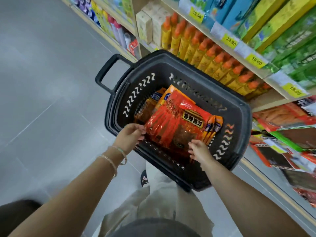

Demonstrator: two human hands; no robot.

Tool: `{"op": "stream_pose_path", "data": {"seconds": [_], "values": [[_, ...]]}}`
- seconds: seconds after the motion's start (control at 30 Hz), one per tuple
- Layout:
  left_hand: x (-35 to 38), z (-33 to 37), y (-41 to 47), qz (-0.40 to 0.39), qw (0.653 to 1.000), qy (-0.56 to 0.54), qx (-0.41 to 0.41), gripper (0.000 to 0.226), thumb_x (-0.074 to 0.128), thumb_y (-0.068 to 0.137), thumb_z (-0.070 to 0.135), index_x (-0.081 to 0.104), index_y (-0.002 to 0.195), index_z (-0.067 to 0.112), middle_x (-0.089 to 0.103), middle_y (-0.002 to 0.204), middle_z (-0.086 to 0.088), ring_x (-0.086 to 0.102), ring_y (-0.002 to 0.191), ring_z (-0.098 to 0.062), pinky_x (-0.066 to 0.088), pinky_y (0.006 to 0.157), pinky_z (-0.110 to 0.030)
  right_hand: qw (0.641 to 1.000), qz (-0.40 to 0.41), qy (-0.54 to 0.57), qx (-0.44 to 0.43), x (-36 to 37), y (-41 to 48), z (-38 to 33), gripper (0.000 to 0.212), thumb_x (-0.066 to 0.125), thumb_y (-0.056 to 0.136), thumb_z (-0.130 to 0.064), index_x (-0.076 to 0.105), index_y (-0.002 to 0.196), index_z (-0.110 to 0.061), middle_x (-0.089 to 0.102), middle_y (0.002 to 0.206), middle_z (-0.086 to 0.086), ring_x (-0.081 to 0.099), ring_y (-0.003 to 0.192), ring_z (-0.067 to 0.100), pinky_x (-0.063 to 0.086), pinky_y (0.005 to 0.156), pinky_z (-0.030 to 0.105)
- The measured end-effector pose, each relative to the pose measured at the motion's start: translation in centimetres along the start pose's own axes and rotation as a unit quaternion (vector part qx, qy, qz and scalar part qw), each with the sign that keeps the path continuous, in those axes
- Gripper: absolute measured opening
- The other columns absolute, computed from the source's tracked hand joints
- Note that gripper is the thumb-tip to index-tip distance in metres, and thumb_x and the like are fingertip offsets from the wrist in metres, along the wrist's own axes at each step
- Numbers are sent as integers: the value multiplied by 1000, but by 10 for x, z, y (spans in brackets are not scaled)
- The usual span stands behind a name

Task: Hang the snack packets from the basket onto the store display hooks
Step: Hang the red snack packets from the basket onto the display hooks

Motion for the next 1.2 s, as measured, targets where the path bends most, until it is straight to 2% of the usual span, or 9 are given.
{"op": "stream_pose_path", "data": {"seconds": [0.17,0.27,0.4,0.57,0.77,0.9,1.03,1.1,1.2], "values": [[8,1,55,0,999,8,-42,17,46,95,15,61,94,22,68,97,3,64,89,-12,51,80,-28,996,20,-43,80,9,59,18,38,52,95,-35,50,129,-17,50,135,13,52,116,30,44,100,45],[17,-4,79,-8,998,15,-65,15,47,94,17,61,99,20,68,100,3,64,94,-12,50,85,-30,988,58,-67,129,11,80,23,65,44,95,-47,22,149,-18,30,151,11,32,136,34,28,112,48],[24,-8,98,-17,996,15,-82,14,46,95,17,59,101,19,68,96,5,64,91,-10,49,83,-27,982,62,-85,155,42,96,15,71,31,98,-49,0,151,-14,10,157,13,17,143,34,17,116,46],[17,-16,114,-39,993,9,-110,11,49,94,18,59,95,21,68,92,6,64,88,-8,48,79,-24,980,152,-130,-11,51,81,-25,50,60,88,-44,49,128,-16,51,129,11,46,123,31,39,103,44],[-2,-20,144,-49,989,60,-126,13,48,94,20,59,90,25,67,97,6,63,87,-10,45,72,-25,983,149,-96,58,37,87,-15,111,82,58,-55,20,144,-25,32,145,11,36,131,34,35,107,47],[-8,-21,149,-60,984,104,-134,12,49,94,20,59,93,24,66,99,3,62,83,-9,44,68,-25,989,139,-1,58,25,84,-16,90,85,61,-44,38,133,-16,52,131,9,52,117,29,40,98,38],[2,-20,141,-89,976,136,-147,14,47,95,20,58,103,19,65,105,-1,62,88,-14,48,74,-27,992,74,53,86,32,65,-11,90,77,69,-52,35,140,-15,37,147,9,45,126,27,31,105,45],[8,-17,137,-97,971,167,-142,28,53,91,27,57,116,15,65,110,-4,62,96,-17,50,84,-34,993,37,88,62,37,52,-19,85,78,66,-52,42,135,-17,38,147,9,54,108,16,30,105,42],[19,-9,131,-127,961,206,-138,65,65,74,56,53,125,18,62,119,-3,58,110,-22,43,100,-43,989,-55,124,56,56,36,-26,85,82,61,-48,46,135,-24,51,137,-3,48,124,20,25,110,41]]}}
Point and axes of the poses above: each hand's wrist, its own y-axis towards the middle knuckle, its own x-axis out of the palm, z = x × y, the point moved 10 cm from there along y, towards the middle knuckle
